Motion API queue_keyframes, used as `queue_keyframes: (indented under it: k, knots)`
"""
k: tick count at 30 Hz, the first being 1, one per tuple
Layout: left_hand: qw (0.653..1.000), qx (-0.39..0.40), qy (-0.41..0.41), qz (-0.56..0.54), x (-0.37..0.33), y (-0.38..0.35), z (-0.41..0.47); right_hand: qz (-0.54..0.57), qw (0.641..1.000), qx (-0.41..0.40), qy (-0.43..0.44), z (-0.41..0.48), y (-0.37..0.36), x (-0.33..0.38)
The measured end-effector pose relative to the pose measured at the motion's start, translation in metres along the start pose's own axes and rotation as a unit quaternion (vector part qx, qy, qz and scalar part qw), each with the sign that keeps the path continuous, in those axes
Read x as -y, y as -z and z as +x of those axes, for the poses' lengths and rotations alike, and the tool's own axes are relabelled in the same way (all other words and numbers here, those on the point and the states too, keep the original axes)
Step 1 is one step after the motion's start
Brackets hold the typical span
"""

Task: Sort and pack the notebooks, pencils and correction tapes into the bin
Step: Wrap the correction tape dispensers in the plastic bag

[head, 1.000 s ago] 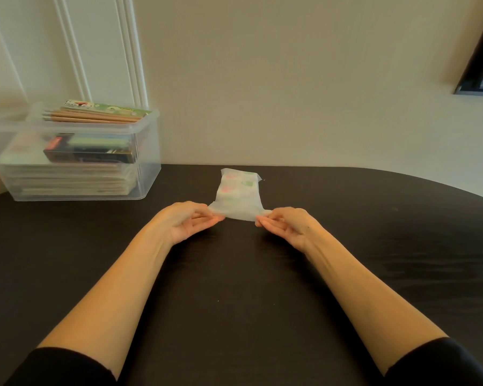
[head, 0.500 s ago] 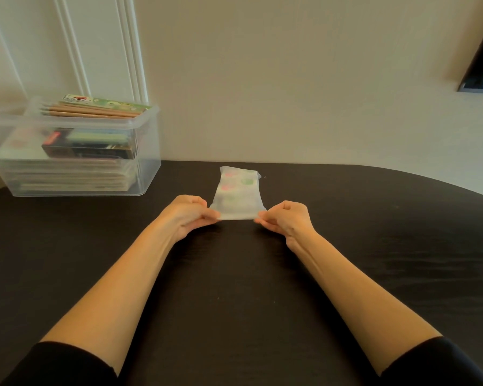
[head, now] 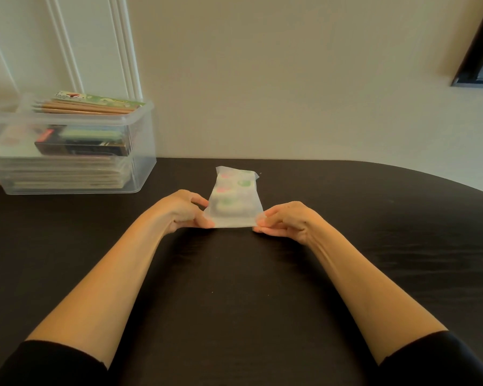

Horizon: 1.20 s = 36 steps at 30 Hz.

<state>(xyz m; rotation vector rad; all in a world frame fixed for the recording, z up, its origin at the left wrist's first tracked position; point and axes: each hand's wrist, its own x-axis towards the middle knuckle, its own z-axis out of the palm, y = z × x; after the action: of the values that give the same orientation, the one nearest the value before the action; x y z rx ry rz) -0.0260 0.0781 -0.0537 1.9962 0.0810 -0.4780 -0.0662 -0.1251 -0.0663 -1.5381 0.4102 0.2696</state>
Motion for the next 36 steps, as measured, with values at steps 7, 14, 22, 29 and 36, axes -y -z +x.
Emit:
queue_keyframes:
  k: [7,14,22,29,36]
  knots:
    - [0.996,-0.058,-0.062,-0.014,0.010,0.001,0.007,0.048,0.999,0.004,0.010,-0.002,0.006,-0.001]
    - [0.994,-0.067,-0.091,-0.002,0.009,0.002,0.002,0.205,0.978,0.030,0.037,0.004,-0.005,-0.004]
    - [0.979,-0.028,-0.068,-0.189,0.006,-0.006,0.004,0.113,0.987,-0.101,0.059,0.013,-0.020,-0.005]
    - [0.988,-0.108,-0.084,-0.068,0.014,-0.016,0.011,0.033,0.986,-0.136,0.092,0.013,-0.018,-0.006]
    - [0.991,-0.120,-0.054,0.010,0.009,-0.020,0.011,-0.141,0.957,-0.120,0.224,0.012,-0.007,-0.014]
